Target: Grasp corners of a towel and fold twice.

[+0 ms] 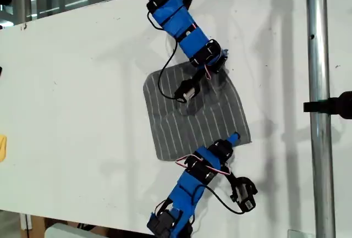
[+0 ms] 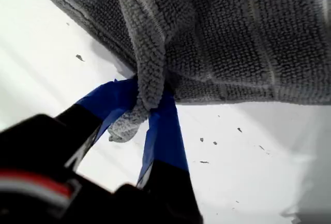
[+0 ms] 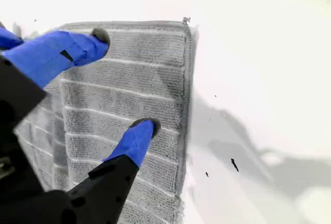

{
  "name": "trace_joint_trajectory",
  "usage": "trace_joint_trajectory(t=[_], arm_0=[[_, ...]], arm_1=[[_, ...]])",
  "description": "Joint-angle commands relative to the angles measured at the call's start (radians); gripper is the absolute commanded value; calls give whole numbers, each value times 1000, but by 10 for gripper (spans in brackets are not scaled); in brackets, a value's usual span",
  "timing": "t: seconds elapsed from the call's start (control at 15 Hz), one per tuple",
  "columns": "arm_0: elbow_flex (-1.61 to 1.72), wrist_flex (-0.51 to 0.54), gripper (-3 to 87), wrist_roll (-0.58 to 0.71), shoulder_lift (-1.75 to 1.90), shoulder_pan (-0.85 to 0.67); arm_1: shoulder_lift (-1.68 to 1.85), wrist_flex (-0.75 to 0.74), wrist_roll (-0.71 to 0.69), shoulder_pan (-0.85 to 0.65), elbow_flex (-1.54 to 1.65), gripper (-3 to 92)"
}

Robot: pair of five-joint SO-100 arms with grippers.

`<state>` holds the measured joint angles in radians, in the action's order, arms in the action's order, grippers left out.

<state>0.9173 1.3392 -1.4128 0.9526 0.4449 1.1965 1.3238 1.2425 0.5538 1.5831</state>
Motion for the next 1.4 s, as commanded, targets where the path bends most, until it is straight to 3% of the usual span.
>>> trace_joint_trajectory(t=[0.0, 0.27, 0.53, 1.0, 1.2, 1.33], arm_0=[[-51, -51, 250, -34, -15, 11], [-101, -155, 233, -86, -235, 41], [-100, -141, 177, -196, -365, 38], [-51, 166, 224, -390, -357, 15], [18, 164, 230, -382, -302, 18], [218, 40, 231, -390, -204, 9]], arm_1=[[43, -9, -14, -25, -21, -2], [44, 3, -20, -32, -25, -2], [54, 12, -20, -37, -34, -2], [71, 14, -43, -57, -52, -2], [74, 17, -44, -55, -54, -2], [75, 15, -43, -54, -55, -2]])
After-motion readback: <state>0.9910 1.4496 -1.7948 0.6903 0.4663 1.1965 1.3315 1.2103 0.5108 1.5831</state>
